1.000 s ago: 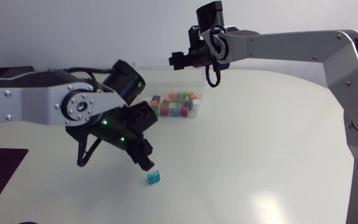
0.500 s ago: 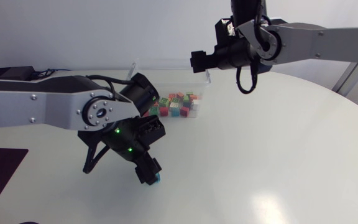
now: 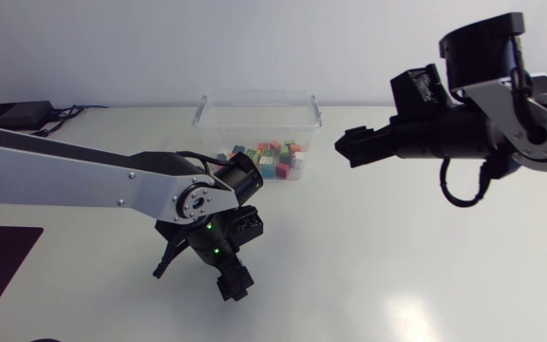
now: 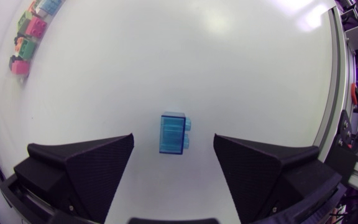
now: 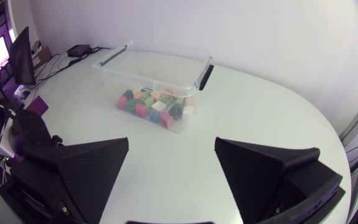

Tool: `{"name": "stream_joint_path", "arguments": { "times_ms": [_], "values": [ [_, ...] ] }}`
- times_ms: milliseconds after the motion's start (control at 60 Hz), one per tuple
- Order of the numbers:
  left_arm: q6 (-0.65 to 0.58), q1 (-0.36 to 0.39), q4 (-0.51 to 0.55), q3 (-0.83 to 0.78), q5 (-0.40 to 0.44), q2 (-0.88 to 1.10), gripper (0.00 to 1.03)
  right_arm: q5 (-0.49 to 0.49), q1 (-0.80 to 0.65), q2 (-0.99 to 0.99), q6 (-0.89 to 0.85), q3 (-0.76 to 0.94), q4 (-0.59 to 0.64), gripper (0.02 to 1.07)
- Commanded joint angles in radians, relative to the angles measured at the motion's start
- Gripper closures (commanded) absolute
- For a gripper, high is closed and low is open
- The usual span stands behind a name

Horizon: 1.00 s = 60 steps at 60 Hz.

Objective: Place the duplo bricks in the container

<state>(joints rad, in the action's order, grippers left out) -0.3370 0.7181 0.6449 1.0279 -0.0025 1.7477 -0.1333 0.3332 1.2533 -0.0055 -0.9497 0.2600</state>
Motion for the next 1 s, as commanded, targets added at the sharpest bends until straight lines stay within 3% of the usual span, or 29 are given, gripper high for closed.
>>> {"name": "stream_joint_path", "arguments": {
  "times_ms": [0,83,133,167,700,850,983],
  "values": [
    [-0.031,-0.008,-0.016,-0.02,-0.002,0.039,0.2,-0.02,-0.025,-0.057,-0.024,0.054,0.019,0.07],
    [-0.043,-0.016,-0.027,-0.011,-0.002,0.067,0.44,-0.034,-0.049,-0.124,-0.031,0.106,0.035,0.07],
    [-0.048,-0.017,-0.027,-0.009,-0.002,0.075,0.53,-0.046,-0.062,-0.152,-0.031,0.126,0.044,0.07],
    [-0.053,-0.017,-0.028,-0.006,-0.002,0.078,0.67,-0.054,-0.072,-0.175,-0.033,0.143,0.048,0.07],
    [-0.054,0.009,-0.011,0.003,0.006,0.093,0.78,-0.117,-0.191,-0.385,-0.102,0.318,0.111,0.07],
    [-0.056,-0.011,0.035,0.035,0.006,-0.03,0.78,-0.124,-0.206,-0.42,-0.106,0.313,0.14,0.07],
    [-0.063,-0.052,0.116,0.164,0.016,-0.188,0.78,-0.126,-0.214,-0.44,-0.106,0.33,0.147,0.07]
  ]
}}
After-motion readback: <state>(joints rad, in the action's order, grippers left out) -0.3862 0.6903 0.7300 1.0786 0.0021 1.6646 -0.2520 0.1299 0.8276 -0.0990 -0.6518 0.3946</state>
